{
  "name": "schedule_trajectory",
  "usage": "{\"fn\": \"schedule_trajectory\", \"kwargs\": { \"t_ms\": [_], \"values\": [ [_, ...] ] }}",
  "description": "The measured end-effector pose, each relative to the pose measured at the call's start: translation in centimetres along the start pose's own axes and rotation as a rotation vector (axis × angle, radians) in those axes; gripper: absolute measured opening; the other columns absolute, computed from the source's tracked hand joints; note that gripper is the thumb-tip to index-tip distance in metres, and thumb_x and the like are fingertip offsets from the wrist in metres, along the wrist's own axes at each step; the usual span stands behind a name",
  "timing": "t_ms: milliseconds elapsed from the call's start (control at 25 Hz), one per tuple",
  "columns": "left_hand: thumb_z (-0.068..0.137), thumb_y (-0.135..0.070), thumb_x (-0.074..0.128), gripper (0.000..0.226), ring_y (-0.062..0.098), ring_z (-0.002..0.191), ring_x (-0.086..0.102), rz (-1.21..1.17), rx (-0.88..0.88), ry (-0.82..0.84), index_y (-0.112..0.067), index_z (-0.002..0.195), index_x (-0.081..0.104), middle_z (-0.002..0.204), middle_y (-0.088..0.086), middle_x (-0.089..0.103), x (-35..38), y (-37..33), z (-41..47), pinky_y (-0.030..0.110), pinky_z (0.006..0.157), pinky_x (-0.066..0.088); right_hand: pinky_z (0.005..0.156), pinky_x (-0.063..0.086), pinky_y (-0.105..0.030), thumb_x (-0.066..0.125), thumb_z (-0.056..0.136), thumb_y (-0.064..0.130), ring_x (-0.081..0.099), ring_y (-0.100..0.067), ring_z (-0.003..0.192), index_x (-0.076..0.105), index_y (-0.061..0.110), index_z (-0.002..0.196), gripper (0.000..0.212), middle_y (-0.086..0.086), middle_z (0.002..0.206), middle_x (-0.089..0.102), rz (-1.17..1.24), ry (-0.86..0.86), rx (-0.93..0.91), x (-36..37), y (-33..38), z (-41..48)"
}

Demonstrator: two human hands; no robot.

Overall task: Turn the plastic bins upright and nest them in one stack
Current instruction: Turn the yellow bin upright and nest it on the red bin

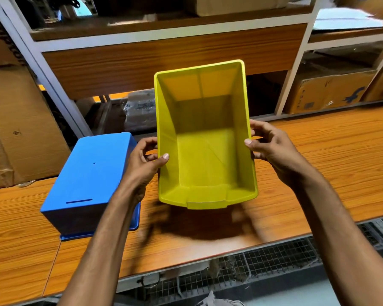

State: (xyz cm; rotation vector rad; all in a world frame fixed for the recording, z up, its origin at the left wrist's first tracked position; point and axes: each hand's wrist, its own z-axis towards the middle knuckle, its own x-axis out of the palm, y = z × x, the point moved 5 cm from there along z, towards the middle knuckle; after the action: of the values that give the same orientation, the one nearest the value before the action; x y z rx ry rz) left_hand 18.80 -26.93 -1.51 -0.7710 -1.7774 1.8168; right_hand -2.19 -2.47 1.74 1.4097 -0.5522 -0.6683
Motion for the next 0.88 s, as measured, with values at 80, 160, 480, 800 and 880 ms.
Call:
{"fn": "schedule_trajectory", "kwargs": {
  "t_ms": [80, 160, 480, 800, 880],
  "values": [
    [0.087, 0.000, 0.076, 0.055, 0.020, 0.103, 0.068, 0.008, 0.032, 0.035, -0.023, 0.134, 0.057, 0.120, 0.000, 0.067, -0.2, 0.0, -0.4, 0.032, 0.077, 0.061, 0.070, 0.053, -0.025, 0.065, 0.092, -0.008, 0.054, -0.009, 0.084, 0.053, 0.020, 0.140, 0.057, 0.002, 0.108, 0.054, -0.023, 0.016, -0.026, 0.1, 0.1, -0.6],
    [0.087, 0.003, 0.075, 0.058, 0.020, 0.101, 0.066, -0.017, 0.016, 0.051, -0.026, 0.134, 0.057, 0.122, 0.003, 0.066, -0.3, -0.2, -0.7, 0.035, 0.080, 0.062, 0.076, 0.054, -0.027, 0.066, 0.088, -0.012, 0.050, -0.012, 0.088, 0.052, 0.021, 0.137, 0.061, -0.001, 0.112, 0.052, -0.038, 0.023, -0.029, 0.3, 0.0, -1.2],
    [0.083, 0.015, 0.069, 0.057, 0.024, 0.101, 0.064, -0.088, -0.093, 0.134, -0.027, 0.121, 0.062, 0.118, 0.007, 0.067, -0.5, -0.1, -2.6, 0.037, 0.079, 0.058, 0.067, 0.053, -0.028, 0.063, 0.083, -0.021, 0.056, 0.004, 0.064, 0.055, 0.018, 0.128, 0.060, 0.007, 0.094, 0.056, -0.053, -0.099, 0.088, 0.4, -0.6, -4.7],
    [0.082, 0.020, 0.061, 0.060, 0.021, 0.099, 0.065, -0.152, -0.212, 0.341, -0.016, 0.130, 0.061, 0.118, 0.014, 0.068, 3.0, 1.4, -4.2, 0.031, 0.068, 0.052, 0.054, 0.048, -0.026, 0.066, 0.085, -0.009, 0.065, -0.011, 0.070, 0.058, 0.017, 0.121, 0.045, -0.003, 0.092, 0.071, 0.110, -0.278, 0.392, -2.0, -1.3, -11.9],
    [0.083, 0.018, 0.060, 0.056, 0.022, 0.096, 0.068, -0.184, -0.274, 0.441, -0.016, 0.127, 0.062, 0.117, 0.015, 0.071, 4.8, 1.7, -4.5, 0.030, 0.064, 0.053, 0.062, 0.052, -0.028, 0.070, 0.084, -0.001, 0.067, -0.012, 0.072, 0.060, 0.018, 0.121, 0.043, -0.008, 0.102, 0.072, 0.222, -0.291, 0.467, -3.1, -1.5, -14.4]
  ]
}}
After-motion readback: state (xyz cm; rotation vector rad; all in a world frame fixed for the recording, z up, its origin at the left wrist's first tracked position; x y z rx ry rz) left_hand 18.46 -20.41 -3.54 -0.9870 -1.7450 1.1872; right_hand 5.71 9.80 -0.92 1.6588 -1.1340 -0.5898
